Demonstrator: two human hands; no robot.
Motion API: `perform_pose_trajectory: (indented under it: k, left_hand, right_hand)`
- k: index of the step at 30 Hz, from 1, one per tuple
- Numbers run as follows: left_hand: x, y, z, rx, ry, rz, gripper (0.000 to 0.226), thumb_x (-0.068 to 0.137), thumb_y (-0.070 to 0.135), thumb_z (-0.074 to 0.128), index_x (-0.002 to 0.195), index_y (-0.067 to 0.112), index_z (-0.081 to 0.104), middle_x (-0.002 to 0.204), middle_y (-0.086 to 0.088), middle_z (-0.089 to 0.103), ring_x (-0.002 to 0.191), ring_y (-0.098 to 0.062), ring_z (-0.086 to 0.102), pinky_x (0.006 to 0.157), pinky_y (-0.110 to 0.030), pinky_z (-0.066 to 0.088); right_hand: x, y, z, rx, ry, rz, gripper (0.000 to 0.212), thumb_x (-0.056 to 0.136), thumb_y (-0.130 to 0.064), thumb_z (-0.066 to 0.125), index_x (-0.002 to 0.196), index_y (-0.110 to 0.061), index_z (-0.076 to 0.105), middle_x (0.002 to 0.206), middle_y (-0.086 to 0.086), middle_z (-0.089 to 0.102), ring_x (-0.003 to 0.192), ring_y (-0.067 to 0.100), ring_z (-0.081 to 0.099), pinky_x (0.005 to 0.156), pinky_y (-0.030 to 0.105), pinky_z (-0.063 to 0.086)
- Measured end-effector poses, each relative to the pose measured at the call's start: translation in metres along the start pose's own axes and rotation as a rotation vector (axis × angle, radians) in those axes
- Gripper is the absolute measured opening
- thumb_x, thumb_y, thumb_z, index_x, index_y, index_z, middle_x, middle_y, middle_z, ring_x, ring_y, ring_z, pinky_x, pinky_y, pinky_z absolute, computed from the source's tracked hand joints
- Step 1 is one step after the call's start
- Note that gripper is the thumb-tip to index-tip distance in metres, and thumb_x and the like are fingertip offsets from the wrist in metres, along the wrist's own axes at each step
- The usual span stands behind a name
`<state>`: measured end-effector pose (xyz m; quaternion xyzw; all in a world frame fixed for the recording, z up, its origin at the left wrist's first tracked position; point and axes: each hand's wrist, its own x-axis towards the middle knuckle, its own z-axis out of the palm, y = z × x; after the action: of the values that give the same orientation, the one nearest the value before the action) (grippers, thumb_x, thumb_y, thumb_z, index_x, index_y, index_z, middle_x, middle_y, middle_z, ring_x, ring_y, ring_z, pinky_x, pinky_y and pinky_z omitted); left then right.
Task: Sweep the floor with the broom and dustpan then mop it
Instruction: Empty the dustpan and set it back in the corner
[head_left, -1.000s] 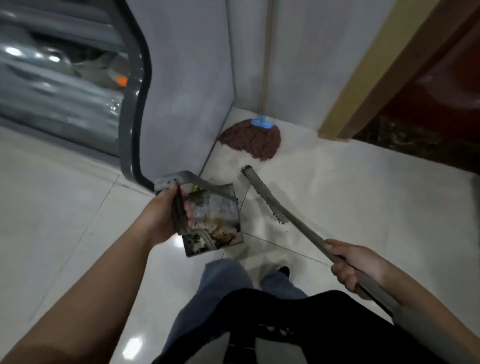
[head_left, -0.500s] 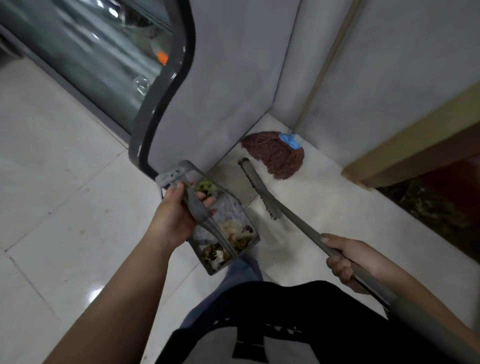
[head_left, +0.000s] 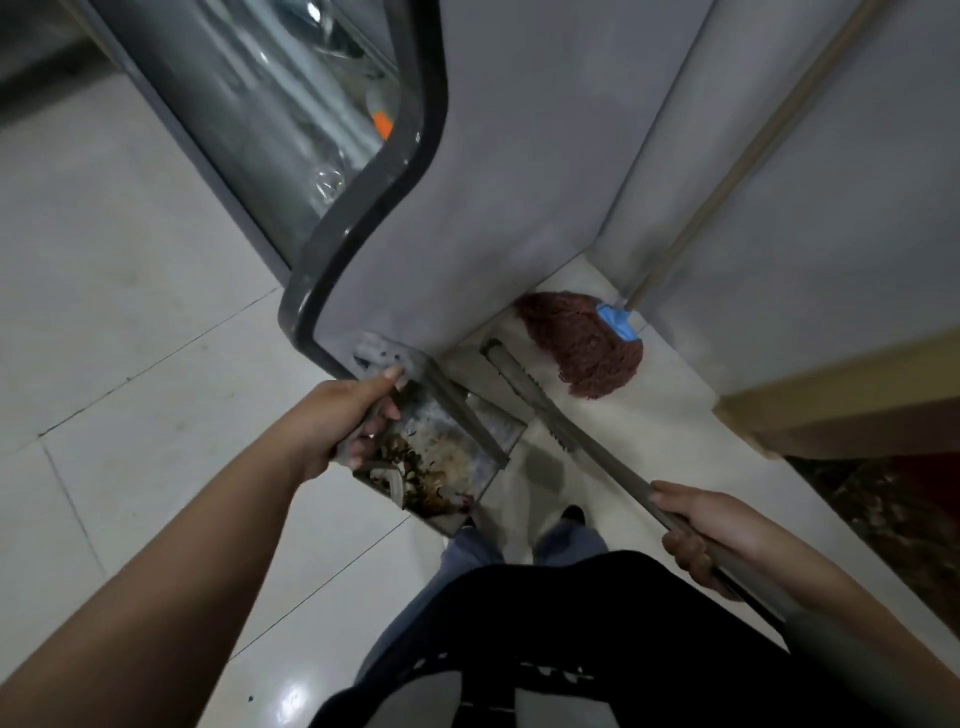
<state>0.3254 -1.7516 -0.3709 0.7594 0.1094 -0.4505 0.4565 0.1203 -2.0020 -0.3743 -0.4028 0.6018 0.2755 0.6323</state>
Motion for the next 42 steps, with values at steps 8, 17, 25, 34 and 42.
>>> perform_pose_trajectory:
  k: [8, 17, 25, 34, 42]
  left_hand:
    - [0.034, 0.050, 0.028, 0.108, 0.000, -0.088, 0.049, 0.093, 0.047, 0.047, 0.057, 0.015, 0.037, 0.037, 0.005, 0.029, 0.027, -0.009, 0.022, 0.032, -0.013, 0.024]
    - [0.093, 0.090, 0.057, 0.328, -0.097, -0.242, 0.046, 0.097, 0.046, 0.039, 0.061, 0.018, 0.034, 0.039, 0.008, 0.025, 0.029, -0.007, 0.021, 0.034, -0.014, 0.020]
    - [0.126, 0.120, 0.081, 0.429, -0.129, -0.294, 0.047, 0.099, 0.046, 0.034, 0.060, 0.019, 0.031, 0.036, 0.008, 0.025, 0.027, -0.006, 0.021, 0.043, -0.021, 0.018]
    - [0.152, 0.134, 0.098, 0.520, -0.176, -0.339, 0.047, 0.100, 0.041, 0.031, 0.059, 0.019, 0.030, 0.032, 0.008, 0.027, 0.023, -0.005, 0.022, 0.034, -0.009, 0.020]
    - [0.166, 0.137, 0.110, 0.548, -0.186, -0.377, 0.045, 0.101, 0.037, 0.030, 0.061, 0.017, 0.031, 0.028, 0.008, 0.028, 0.019, -0.004, 0.024, 0.028, -0.006, 0.021]
  right_hand:
    - [0.026, -0.042, -0.020, -0.168, -0.044, 0.004, 0.036, 0.102, -0.017, 0.037, 0.136, -0.025, 0.042, 0.034, 0.002, 0.035, 0.018, 0.004, 0.027, 0.029, 0.003, 0.026]
    - [0.057, -0.058, -0.034, -0.220, -0.142, 0.090, 0.026, 0.102, -0.020, 0.035, 0.125, -0.030, 0.042, 0.026, -0.001, 0.034, 0.017, 0.005, 0.028, 0.028, 0.005, 0.027]
    - [0.067, -0.048, -0.042, -0.240, -0.170, 0.092, 0.029, 0.103, -0.015, 0.032, 0.127, -0.022, 0.046, 0.027, 0.000, 0.036, 0.017, 0.005, 0.030, 0.025, 0.007, 0.025]
    - [0.068, -0.041, -0.046, -0.264, -0.162, 0.030, 0.024, 0.101, -0.012, 0.038, 0.120, -0.009, 0.053, 0.027, -0.003, 0.044, 0.017, 0.003, 0.037, 0.023, 0.011, 0.026]
    - [0.067, -0.032, -0.054, -0.220, -0.137, 0.016, 0.027, 0.100, -0.011, 0.040, 0.123, -0.022, 0.046, 0.029, -0.002, 0.039, 0.018, 0.004, 0.030, 0.024, 0.009, 0.024]
